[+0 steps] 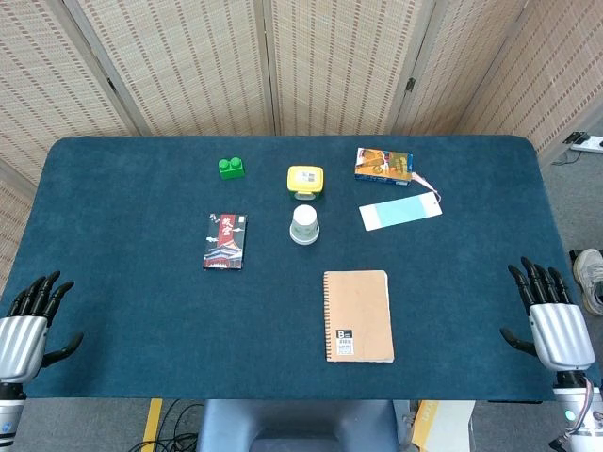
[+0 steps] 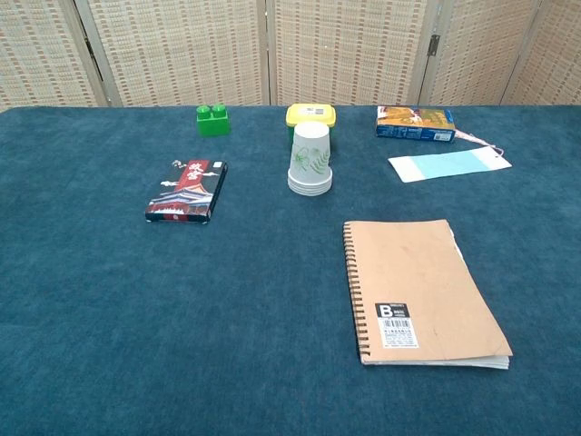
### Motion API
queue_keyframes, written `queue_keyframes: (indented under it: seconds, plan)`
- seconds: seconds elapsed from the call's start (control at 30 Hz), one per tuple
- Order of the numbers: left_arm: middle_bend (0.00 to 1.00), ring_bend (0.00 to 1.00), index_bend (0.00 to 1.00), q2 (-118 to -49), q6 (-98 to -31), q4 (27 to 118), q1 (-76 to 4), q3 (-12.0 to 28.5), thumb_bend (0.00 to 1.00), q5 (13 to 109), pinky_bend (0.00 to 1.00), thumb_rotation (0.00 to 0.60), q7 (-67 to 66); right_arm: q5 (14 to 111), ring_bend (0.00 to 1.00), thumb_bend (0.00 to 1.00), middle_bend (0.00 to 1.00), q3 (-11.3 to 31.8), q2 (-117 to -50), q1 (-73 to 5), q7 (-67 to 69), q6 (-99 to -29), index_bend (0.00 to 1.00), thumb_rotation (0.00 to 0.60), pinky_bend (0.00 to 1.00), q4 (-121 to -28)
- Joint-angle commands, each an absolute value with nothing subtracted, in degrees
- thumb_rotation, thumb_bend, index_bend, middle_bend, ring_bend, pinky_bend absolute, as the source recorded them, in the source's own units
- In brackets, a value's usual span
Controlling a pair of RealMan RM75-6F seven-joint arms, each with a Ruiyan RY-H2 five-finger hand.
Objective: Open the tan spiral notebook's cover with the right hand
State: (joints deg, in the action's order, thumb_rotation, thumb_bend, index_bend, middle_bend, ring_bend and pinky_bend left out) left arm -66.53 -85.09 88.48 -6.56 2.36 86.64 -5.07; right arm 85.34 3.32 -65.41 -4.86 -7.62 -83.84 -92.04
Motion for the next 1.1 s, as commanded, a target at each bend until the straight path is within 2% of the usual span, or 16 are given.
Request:
queue_keyframes:
  seconds: [0.03, 0.3, 0.43, 0.5, 0.6, 0.7, 0.9, 1.1]
  plan:
    - [0.06, 0.08, 0.16, -66.56, -85.02, 88.46, -6.58, 2.42, 0.27, 86.48, 0.17, 0.565, -5.25, 85.34, 0.00, 0.20, 0.00, 3.32, -65.39, -4.87, -7.56, -83.78, 0.00, 0.600, 0.00, -92.03]
    - [0.07, 0.08, 0.16, -66.26, -85.65, 88.71, -6.57, 2.96, 0.28, 86.30, 0.17, 0.600, -5.46, 85.99, 0.00, 0.21, 0.00, 2.91, -65.55, -5.66, -6.18, -82.25, 0.00, 0.600, 0.00, -91.31]
    - [0.08, 0.08, 0.17, -66.62, -83.90, 85.85, -7.34, 4.66, 0.28, 83.23, 0.17, 0.600, -2.86, 90.94, 0.00, 0.23, 0.00, 1.81, -68.25, -7.76, -1.34, -81.30, 0.00, 0.600, 0.00, -85.75]
    - [0.08, 0.08, 0.16, -66.87, -80.78, 82.66, -8.10, 6.00, 0.28, 79.31, 0.17, 0.600, -1.01, 94.78, 0.00, 0.23, 0.00, 0.65, -71.92, -8.79, 1.79, -82.00, 0.04, 0.600, 0.00, -79.45]
    - [0.08, 0.08, 0.15, -68.28, -77.17, 77.48, -9.00, 8.25, 0.28, 73.46, 0.17, 0.600, -0.42, 99.47, 0.00, 0.23, 0.00, -1.39, -76.68, -10.39, 5.91, -82.35, 0.18, 0.600, 0.00, -71.54]
    - [0.08, 0.08, 0.14, -68.50, -74.76, 75.95, -9.28, 9.10, 0.28, 70.60, 0.17, 0.600, 0.70, 102.90, 0.00, 0.25, 0.04, -2.70, -80.48, -11.77, 7.16, -83.15, 0.29, 0.600, 0.00, -65.65]
    - [0.08, 0.08, 0.14, -68.78, -74.72, 75.35, -9.11, 9.60, 0.27, 68.96, 0.17, 0.600, -0.51, 107.95, 0.00, 0.29, 0.10, -4.94, -85.39, -13.26, 10.12, -86.72, 0.37, 0.600, 0.00, -58.47]
    - [0.08, 0.08, 0.13, -68.28, -74.27, 76.80, -8.79, 9.92, 0.27, 67.22, 0.17, 0.600, -1.57, 109.68, 0.00, 0.30, 0.11, -6.97, -89.23, -14.50, 12.12, -86.50, 0.39, 0.600, 0.00, -52.81]
